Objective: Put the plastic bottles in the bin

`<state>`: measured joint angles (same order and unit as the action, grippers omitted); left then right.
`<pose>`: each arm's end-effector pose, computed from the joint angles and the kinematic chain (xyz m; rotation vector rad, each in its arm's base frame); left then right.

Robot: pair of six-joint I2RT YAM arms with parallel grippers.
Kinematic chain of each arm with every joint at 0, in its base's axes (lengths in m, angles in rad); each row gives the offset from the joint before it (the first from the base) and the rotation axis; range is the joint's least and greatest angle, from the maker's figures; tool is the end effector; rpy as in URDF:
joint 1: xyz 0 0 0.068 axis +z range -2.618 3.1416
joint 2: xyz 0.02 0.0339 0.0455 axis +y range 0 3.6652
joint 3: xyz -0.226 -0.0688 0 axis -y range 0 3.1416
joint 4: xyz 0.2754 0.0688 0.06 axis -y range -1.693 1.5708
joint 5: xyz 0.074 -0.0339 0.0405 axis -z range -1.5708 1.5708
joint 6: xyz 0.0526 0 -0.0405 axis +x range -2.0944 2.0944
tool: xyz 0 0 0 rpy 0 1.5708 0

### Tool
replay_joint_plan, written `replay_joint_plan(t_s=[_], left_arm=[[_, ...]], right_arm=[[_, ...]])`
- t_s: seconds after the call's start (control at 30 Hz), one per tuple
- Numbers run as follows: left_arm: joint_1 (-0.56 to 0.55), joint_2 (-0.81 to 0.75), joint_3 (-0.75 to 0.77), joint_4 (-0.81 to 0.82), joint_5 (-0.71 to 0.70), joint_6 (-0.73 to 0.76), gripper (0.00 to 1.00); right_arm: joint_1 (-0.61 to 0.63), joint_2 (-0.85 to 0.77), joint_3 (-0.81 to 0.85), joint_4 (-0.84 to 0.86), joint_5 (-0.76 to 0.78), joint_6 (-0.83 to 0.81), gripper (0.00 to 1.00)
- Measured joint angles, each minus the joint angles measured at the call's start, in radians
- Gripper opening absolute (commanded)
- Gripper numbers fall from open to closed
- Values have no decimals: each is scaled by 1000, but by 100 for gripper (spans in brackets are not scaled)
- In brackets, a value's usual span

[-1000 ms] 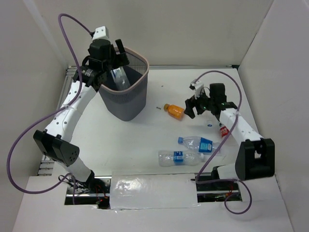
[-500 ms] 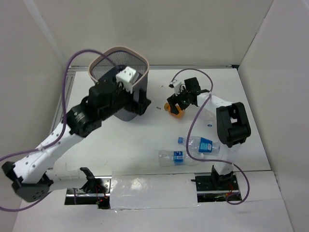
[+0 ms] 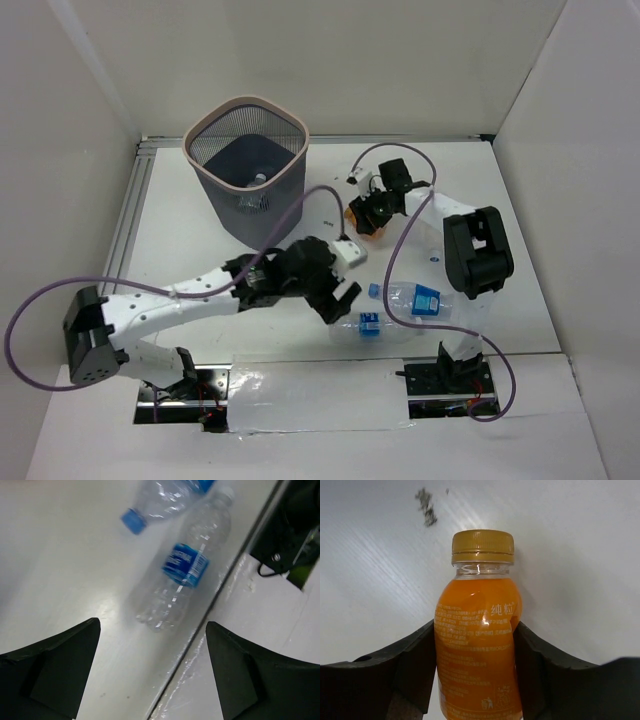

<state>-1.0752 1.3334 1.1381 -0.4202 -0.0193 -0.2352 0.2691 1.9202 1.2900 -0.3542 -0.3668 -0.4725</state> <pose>0.1683 -0.3092 0.2655 0.9188 2.0853 -0.7013 0.4031 0.1307 0.1095 -1.0356 2.2776 0.3844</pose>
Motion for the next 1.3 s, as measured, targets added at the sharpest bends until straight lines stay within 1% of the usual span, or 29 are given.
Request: replay_joint_plan(t_s=[0.07, 0.13, 0.23, 0.37, 0.43, 0.5, 0.63, 0.73, 0.87, 0.9, 0.97, 1.0, 1.07, 1.1, 1.13, 1.3], left_arm=[[-55, 58, 0, 20, -1, 6, 99], [-88, 94, -10, 47, -2, 22, 99], [-93, 100, -51, 89, -4, 39, 99], [-93, 111, -82, 147, -14, 72, 99], [-98, 125, -95, 182, -22, 80, 99], [-102, 146, -109, 211, -34, 83, 99], [-109, 187, -132, 228, -57, 98, 99], [-110, 209, -142, 242, -75, 100, 99], [-114, 212, -161, 267, -96, 100, 99], [-117, 212, -164, 268, -103, 100, 99], [-124, 212, -168, 274, -115, 98, 99], [-129, 212, -169, 274, -118, 98, 99], [-135, 212, -176, 280, -125, 98, 99], [-140, 212, -179, 281, -129, 98, 99], [-143, 213, -181, 280, -134, 98, 99], [-151, 228, -185, 286, -144, 98, 99]], right_arm=[[-14, -1, 63, -51, -25, -1, 16], [-38, -3, 166, -105, -51, 5, 16], [-78, -5, 403, -164, -86, 34, 16], [-111, -21, 718, -173, -135, 92, 19], [-109, -33, 837, -157, -173, 134, 19], [-90, -57, 901, -101, -227, 193, 21], [-15, -63, 927, -4, -311, 275, 23], [75, -10, 951, 60, -363, 327, 25], [181, 88, 982, 114, -401, 373, 31], [204, 113, 992, 120, -401, 382, 34], [243, 166, 1019, 130, -405, 406, 45], [257, 187, 1029, 131, -404, 417, 59], [275, 216, 1035, 134, -404, 436, 75], [281, 227, 1036, 135, -404, 444, 93], [283, 233, 1036, 135, -402, 449, 100], [271, 238, 1044, 135, -393, 461, 100]])
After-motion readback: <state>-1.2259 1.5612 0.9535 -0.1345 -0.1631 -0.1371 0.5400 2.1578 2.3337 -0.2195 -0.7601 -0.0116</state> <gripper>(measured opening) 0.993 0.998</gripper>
